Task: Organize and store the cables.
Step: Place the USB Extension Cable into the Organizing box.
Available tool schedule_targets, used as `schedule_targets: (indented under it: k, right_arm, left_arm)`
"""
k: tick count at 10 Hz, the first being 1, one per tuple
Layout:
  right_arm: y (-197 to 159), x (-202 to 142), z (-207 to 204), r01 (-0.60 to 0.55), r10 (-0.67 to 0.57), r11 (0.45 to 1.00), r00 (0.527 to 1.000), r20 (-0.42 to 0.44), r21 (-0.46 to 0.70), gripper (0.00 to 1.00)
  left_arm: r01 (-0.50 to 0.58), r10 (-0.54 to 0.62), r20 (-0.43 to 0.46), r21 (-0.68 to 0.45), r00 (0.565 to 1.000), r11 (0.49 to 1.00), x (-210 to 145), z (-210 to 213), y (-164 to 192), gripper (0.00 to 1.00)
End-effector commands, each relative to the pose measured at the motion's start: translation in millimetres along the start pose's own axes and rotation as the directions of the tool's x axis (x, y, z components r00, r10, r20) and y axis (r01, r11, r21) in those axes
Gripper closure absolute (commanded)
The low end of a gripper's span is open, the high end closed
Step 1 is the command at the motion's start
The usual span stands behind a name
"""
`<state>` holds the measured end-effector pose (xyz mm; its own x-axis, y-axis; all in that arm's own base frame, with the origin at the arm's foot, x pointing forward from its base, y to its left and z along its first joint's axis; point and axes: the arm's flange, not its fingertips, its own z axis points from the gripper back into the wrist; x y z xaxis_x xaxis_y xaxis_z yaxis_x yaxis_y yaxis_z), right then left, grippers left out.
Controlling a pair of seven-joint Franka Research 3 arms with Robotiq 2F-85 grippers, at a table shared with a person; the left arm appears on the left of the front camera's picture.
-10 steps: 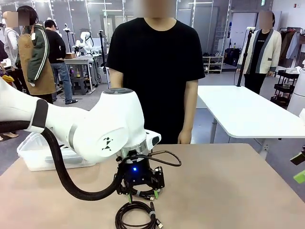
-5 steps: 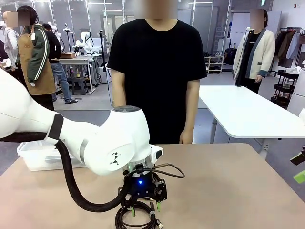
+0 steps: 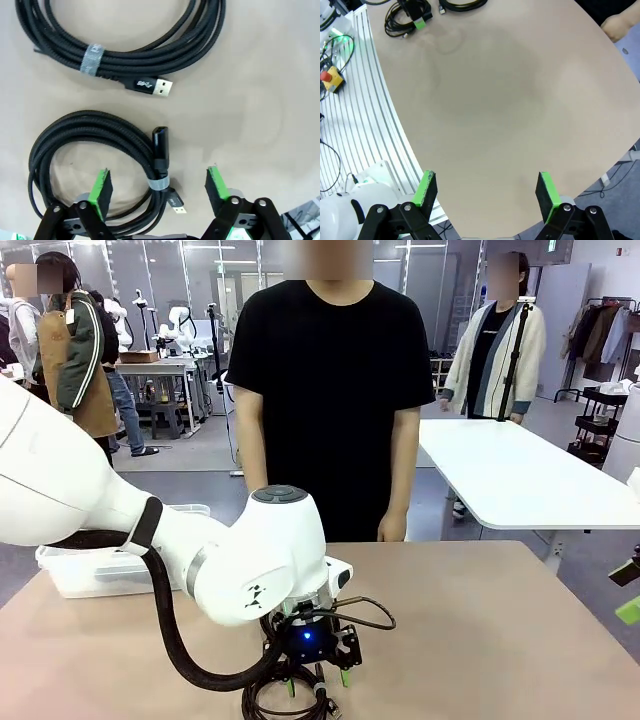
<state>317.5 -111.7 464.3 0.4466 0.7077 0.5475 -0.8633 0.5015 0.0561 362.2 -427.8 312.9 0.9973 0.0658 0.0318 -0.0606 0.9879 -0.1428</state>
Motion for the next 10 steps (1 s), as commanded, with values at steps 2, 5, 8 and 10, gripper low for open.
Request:
schedule_targets:
  k: [2,5,8,10]
  right_arm:
    - [0,2,0,0.02,-0.02,1.0,1.0,0.002,-0.004,0.0]
    - [0,2,0,0.02,-0.02,1.0,1.0,0.002,-0.004,0.0]
    - [0,2,0,0.02,-0.02,1.0,1.0,0.002,-0.004,0.0]
    - [0,2,0,0.02,-0.02,1.0,1.0,0.002,-0.004,0.0]
  left_arm:
    - [-0.009,0.008,0.027,0.015,1.0,1.0,1,-5,-15,0.0]
    - [0.003,-0.004,0.025,0.064,1.0,0.998,3,-2,-21,0.6]
    - [0.001,-0.002,0.012,0.099,1.0,0.995,7,-4,-25,1.0]
    - [-0.004,0.005,-0.008,0.116,1.0,0.993,9,-6,-27,0.97]
